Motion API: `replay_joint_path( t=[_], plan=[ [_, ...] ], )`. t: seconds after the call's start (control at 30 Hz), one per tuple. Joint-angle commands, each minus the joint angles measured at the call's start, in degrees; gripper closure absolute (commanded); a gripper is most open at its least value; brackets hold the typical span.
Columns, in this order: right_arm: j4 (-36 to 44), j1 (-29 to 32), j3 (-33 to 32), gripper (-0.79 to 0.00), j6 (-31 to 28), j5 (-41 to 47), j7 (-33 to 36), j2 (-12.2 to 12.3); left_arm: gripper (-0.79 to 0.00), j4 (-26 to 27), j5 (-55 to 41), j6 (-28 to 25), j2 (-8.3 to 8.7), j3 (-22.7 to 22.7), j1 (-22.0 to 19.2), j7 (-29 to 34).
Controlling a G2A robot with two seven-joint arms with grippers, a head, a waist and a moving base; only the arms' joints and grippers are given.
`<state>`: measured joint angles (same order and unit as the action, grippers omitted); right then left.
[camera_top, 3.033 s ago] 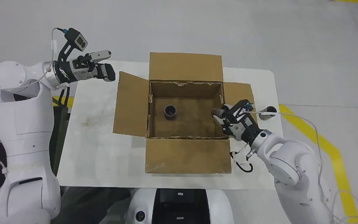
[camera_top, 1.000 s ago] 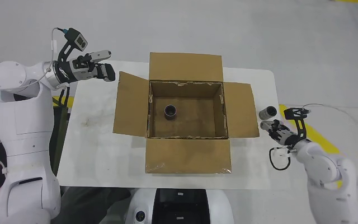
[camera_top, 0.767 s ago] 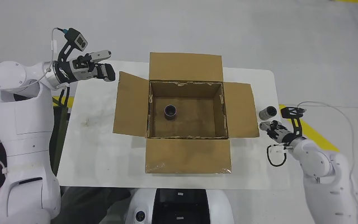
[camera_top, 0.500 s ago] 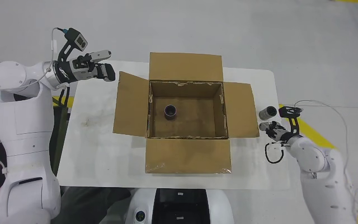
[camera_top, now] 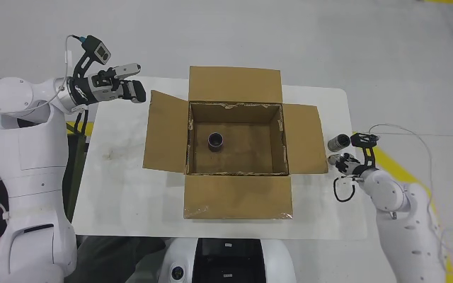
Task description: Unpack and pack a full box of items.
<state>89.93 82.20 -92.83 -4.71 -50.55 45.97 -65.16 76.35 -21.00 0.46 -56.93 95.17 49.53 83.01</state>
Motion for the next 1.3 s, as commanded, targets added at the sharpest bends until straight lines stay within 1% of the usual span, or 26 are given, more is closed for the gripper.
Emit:
replay_joint_path(
  t=[0.0, 0.07, 0.17, 0.2, 0.33, 0.4, 0.5, 0.53, 0.57, 0.6, 0.67, 0.83, 1.1, 1.27],
  plan=[
    [-0.35, -0.25, 0.31, 0.000, 0.41, -0.20, -0.08, 0.01, -0.785, 0.00, 0.00, 0.00, 0.00, 0.00, 0.00, 0.00],
    [-0.68, -0.51, 0.62, -0.009, 0.73, -0.58, -0.04, 0.04, -0.785, 0.00, 0.00, 0.00, 0.00, 0.00, 0.00, 0.00],
    [-1.12, -0.95, 1.28, -0.102, 1.17, -0.76, -0.12, 0.02, -0.785, 0.00, 0.00, 0.00, 0.00, 0.00, 0.00, 0.00],
    [-1.23, -1.13, 1.51, -0.108, 1.25, -0.80, -0.09, 0.02, -0.785, 0.00, 0.00, 0.00, 0.00, 0.00, 0.00, 0.00],
    [-1.57, -1.71, 2.19, -0.194, 1.64, -1.31, -0.05, 0.05, -0.785, 0.00, 0.00, 0.00, 0.00, 0.00, 0.00, 0.00],
    [-1.62, -1.85, 2.38, -0.283, 1.91, -1.68, -0.01, 0.09, -0.785, 0.00, 0.00, 0.00, 0.00, 0.00, 0.00, 0.00],
    [-1.61, -1.94, 2.57, -0.382, 2.32, -1.91, -0.03, 0.12, -0.785, 0.00, 0.00, 0.00, 0.00, 0.00, 0.00, 0.00],
    [-1.63, -1.96, 2.65, -0.400, 2.45, -1.99, -0.06, 0.13, -0.785, 0.00, 0.00, 0.00, 0.00, 0.00, 0.00, 0.00],
    [-1.63, -1.98, 2.79, -0.443, 2.49, -2.08, -0.08, 0.14, -0.785, 0.00, 0.00, 0.00, 0.00, 0.00, 0.00, 0.00],
    [-1.66, -2.01, 2.88, -0.465, 2.54, -2.11, -0.12, 0.15, -0.785, 0.00, 0.00, 0.00, 0.00, 0.00, 0.00, 0.00],
    [-1.76, -2.08, 3.03, -0.477, 2.56, -2.14, -0.03, 0.17, -0.785, 0.00, 0.00, 0.00, 0.00, 0.00, 0.00, 0.00],
    [-0.52, -1.20, 2.25, -0.480, 2.98, -2.43, -0.72, 0.36, -0.785, 0.00, 0.00, 0.00, 0.00, 0.00, 0.00, 0.00],
    [6.43, 3.81, -1.36, -0.508, 3.45, -1.84, -2.15, 0.79, -0.785, 0.00, 0.00, 0.00, 0.00, 0.00, 0.00, 0.00],
    [11.37, 7.05, -3.36, -0.523, 4.27, -1.28, -4.28, 0.88, -0.785, 0.00, 0.00, 0.00, 0.00, 0.00, 0.00, 0.00]
  ],
)
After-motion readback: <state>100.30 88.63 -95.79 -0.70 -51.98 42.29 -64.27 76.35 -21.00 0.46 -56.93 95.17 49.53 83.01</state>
